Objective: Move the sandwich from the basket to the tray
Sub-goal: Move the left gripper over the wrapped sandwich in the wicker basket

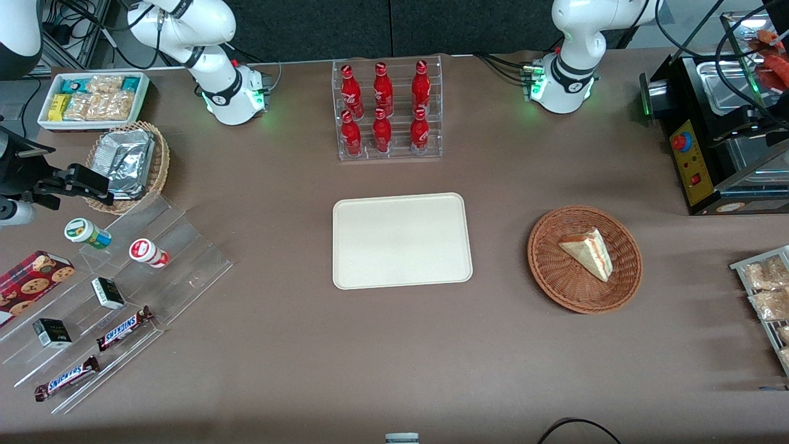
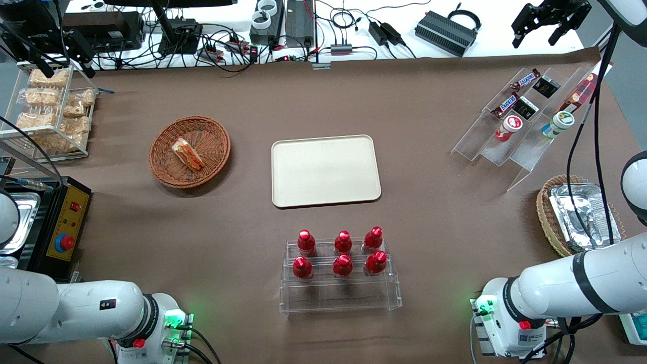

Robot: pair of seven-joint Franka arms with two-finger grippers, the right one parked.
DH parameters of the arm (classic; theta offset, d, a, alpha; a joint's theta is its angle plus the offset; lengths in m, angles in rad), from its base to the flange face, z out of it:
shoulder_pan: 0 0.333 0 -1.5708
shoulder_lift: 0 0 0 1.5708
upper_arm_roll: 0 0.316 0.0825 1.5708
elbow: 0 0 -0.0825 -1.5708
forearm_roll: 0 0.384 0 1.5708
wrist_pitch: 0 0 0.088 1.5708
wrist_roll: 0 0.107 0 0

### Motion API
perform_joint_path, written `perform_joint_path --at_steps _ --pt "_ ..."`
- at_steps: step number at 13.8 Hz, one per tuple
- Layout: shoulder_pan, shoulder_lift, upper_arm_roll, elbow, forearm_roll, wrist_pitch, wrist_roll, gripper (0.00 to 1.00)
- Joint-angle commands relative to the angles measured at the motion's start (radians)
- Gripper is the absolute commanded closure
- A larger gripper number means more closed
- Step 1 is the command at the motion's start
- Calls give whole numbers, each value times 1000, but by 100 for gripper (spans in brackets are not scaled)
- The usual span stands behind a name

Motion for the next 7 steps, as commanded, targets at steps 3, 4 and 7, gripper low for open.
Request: perform_joint_path --at_steps 3,4,7 --pt "-11 -2 10 2 -14 -1 17 0" --pt "-11 6 10 3 -11 2 19 0" --pt "-19 41 8 -1 -3 22 13 0"
